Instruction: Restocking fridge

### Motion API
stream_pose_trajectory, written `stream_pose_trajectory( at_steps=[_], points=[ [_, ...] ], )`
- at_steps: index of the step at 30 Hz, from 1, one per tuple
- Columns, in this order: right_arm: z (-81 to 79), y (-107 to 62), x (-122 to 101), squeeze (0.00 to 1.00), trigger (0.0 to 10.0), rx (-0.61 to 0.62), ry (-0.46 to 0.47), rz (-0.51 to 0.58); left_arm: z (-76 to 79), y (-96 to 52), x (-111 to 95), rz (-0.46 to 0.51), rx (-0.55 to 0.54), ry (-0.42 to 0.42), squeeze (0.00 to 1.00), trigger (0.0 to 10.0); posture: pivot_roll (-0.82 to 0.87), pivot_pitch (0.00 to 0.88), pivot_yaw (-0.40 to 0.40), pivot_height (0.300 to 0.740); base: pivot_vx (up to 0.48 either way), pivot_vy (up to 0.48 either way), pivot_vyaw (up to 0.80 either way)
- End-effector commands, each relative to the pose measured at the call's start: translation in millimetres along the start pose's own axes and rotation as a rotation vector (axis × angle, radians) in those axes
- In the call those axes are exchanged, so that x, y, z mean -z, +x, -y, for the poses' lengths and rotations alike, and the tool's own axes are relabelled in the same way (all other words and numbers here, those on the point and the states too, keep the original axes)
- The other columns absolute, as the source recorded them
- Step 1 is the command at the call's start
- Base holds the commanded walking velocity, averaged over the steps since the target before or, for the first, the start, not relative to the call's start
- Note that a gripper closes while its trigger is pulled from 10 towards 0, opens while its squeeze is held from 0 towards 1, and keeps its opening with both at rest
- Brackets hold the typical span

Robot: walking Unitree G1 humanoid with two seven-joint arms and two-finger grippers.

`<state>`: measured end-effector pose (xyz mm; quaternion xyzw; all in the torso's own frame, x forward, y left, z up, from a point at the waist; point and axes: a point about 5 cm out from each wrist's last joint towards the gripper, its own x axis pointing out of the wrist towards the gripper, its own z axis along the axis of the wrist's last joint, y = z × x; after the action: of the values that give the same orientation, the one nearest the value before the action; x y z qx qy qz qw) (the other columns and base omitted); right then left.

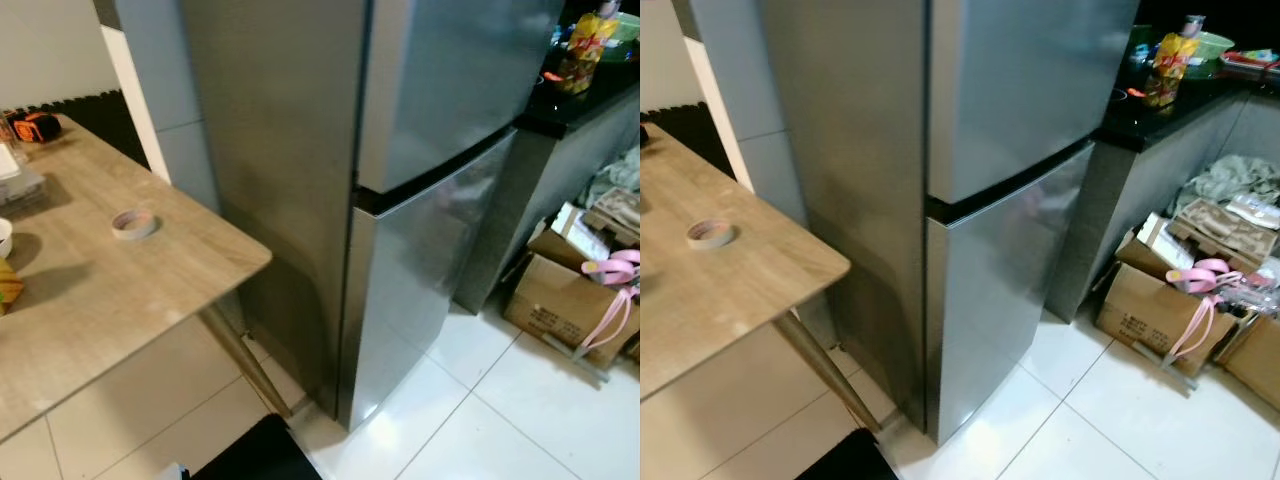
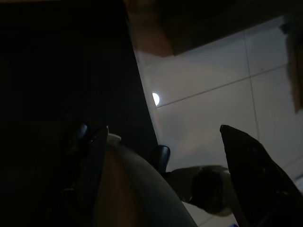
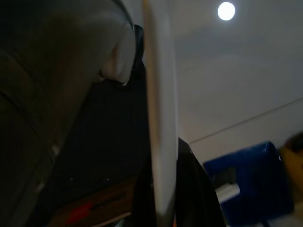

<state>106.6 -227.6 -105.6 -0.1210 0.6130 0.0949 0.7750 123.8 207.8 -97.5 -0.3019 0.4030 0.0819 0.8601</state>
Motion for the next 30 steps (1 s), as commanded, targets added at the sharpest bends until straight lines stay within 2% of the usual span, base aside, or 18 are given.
stream_pose_trajectory(
  at_steps=[1, 6, 8, 14, 20, 22, 24, 25, 28, 29, 30],
  points=[
    [-1.4, 0.3, -4, 0.0, 10.0, -0.01, 0.019, 0.021, 0.5, 0.8, -2, 0.004, 0.002, 0.008, 0.0, 10.0, -0.07, 0.0, 0.019, 0.74, 0.0, -0.454, 0.0],
    [-1.2, 0.3, -5, 0.0, 10.0, -0.009, 0.013, 0.025, 0.6, 0.8, -2, 0.003, 0.002, 0.008, 0.0, 10.0, -0.07, 0.0, 0.019, 0.74, 0.0, -0.458, 0.77],
    [0.3, 0.1, -5, 0.0, 10.0, 0.008, 0.017, 0.028, 0.6, 0.8, -2, 0.003, 0.002, 0.007, 0.0, 10.0, -0.07, 0.0, 0.023, 0.74, 0.0, -0.277, 0.0],
    [2.4, -0.2, -4, 0.0, 10.0, 0.03, 0.01, 0.02, 2.7, 2.6, -7, 0.028, 0.004, -0.007, 0.0, 10.0, -0.07, 0.0, 0.022, 0.74, 0.0, 0.0, 0.0],
    [2.4, -0.3, -3, 0.0, 10.0, 0.022, 0.015, 0.019, 8.5, 7.8, -27, 0.108, 0.024, -0.021, 0.0, 10.0, -0.08, 0.0, 0.023, 0.74, 0.0, 0.0, 0.0],
    [2.4, -0.3, -3, 0.0, 10.0, 0.022, 0.015, 0.019, 8.5, 7.8, -27, 0.108, 0.024, -0.021, 0.0, 10.0, -0.08, 0.0, 0.023, 0.74, 0.0, 0.0, 0.0],
    [2.5, -0.3, -2, 0.0, 10.0, 0.021, 0.016, 0.02, 10.3, 9.2, -33, 0.135, 0.03, -0.02, 0.0, 10.0, -0.08, 0.0, 0.023, 0.74, 0.0, 0.0, 0.0],
    [2.6, -0.4, -2, 0.0, 10.0, 0.02, 0.017, 0.021, 14.9, 11.9, -50, 0.199, 0.053, -0.028, 0.0, 10.0, -0.08, 0.0, 0.023, 0.74, 0.0, 0.0, 0.0],
    [2.6, -0.4, -2, 0.0, 10.0, 0.02, 0.018, 0.022, 18.1, 13.2, -61, 0.243, 0.07, -0.033, 0.0, 10.0, -0.08, 0.0, 0.022, 0.74, 0.0, 0.0, 0.0],
    [2.6, -0.4, -2, 0.0, 10.0, 0.02, 0.02, 0.023, 25.2, 15.1, -84, 0.325, 0.112, -0.038, 0.0, 10.0, -0.08, 0.0, 0.022, 0.74, 0.0, 0.0, 0.0],
    [2.6, -0.4, -2, 0.0, 10.0, 0.02, 0.02, 0.023, 25.2, 15.1, -84, 0.325, 0.112, -0.038, 0.0, 10.0, -0.08, 0.0, 0.022, 0.74, 0.0, 0.0, 0.0]
  ],
)
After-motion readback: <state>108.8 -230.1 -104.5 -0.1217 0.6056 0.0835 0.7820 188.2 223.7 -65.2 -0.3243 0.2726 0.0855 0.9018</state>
